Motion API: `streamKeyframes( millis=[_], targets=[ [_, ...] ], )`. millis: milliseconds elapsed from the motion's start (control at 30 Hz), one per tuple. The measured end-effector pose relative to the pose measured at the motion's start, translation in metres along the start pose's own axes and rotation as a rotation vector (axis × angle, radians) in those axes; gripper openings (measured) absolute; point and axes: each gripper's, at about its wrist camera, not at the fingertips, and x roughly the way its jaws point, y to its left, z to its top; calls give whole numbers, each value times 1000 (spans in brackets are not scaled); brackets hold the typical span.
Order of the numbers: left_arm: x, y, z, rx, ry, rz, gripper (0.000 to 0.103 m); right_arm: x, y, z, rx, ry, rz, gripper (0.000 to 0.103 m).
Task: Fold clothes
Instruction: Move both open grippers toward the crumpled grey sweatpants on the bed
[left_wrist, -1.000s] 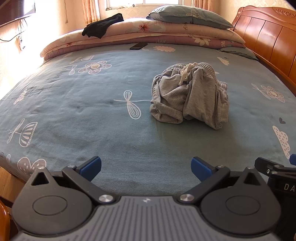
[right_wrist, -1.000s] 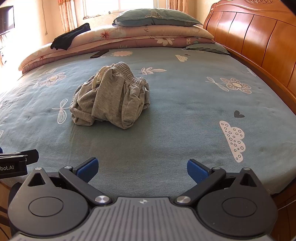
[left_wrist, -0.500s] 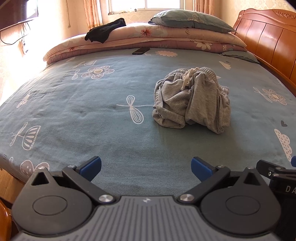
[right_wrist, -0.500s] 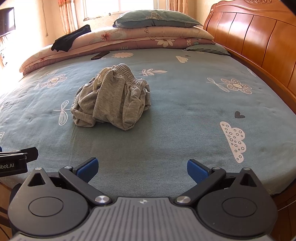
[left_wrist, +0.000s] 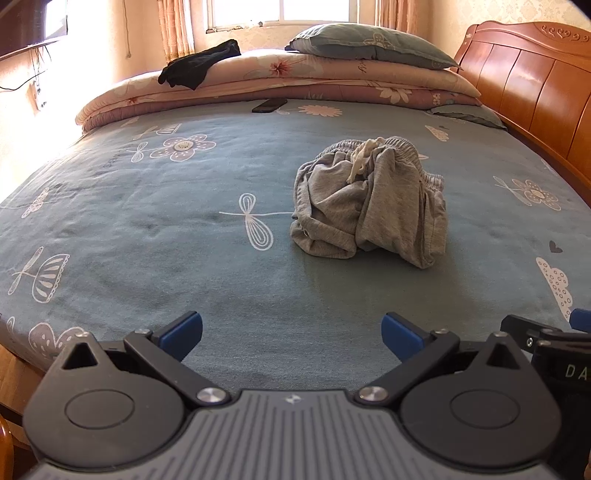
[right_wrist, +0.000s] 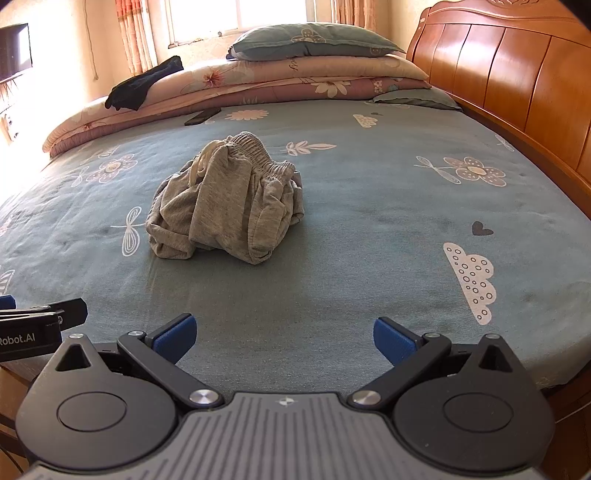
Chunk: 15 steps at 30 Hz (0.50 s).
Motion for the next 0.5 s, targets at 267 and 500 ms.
streamKeyframes(
  millis=[267,500],
  targets=[
    [7,-5,0,18,-11,-10,103,1,-4,0,-5,-36,34,103],
    [21,-12,7,50,-11,-4,103,11,-7,2,-38,-70,42,103]
  ],
)
